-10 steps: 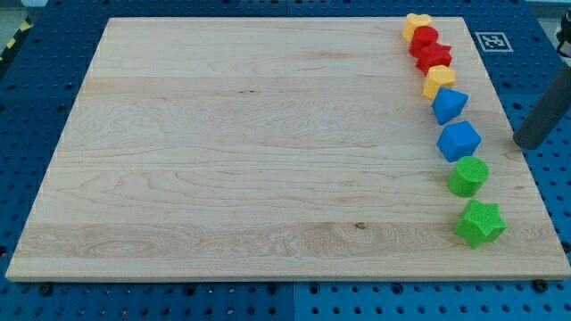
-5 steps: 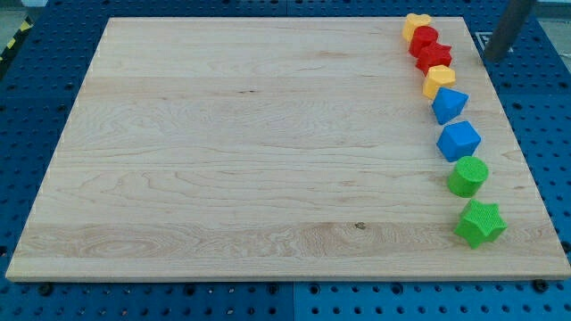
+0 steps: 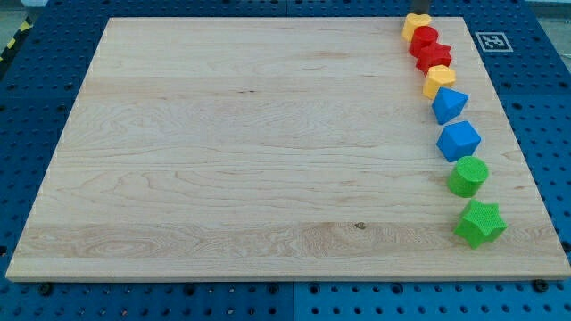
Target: Push the line of blocks slightly right
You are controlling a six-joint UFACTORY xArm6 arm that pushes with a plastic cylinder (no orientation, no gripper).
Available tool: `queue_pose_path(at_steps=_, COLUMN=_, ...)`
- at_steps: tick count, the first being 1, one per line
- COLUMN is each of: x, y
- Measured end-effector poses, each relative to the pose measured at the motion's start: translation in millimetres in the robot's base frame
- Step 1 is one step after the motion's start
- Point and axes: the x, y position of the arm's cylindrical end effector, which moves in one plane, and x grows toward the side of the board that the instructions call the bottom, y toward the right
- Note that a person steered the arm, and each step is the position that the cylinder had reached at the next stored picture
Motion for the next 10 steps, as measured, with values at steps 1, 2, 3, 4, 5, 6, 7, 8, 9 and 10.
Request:
queue_pose_path(at_steps=1, x=9.4, y=-24.2)
queue_pose_path(at_steps=2, x=41.8, y=-26.2)
queue_pose_path(at_steps=3, x=41.8, y=-26.2)
queue_pose_path(at_steps=4, x=41.8, y=-23.7)
queue_pose_path(at_steps=5, x=42.1, y=-14.1)
queue_pose_path(at_steps=6, x=46.7, y=-9.6)
queue_pose_path(at_steps=7, x=55.3, y=-6.7)
queue_pose_path(at_steps=8, x=56.4, y=0.9)
queue_pose_path(at_steps=9, x=56.4, y=9.6)
queue_pose_path(at_steps=10, x=56.4, y=11.7)
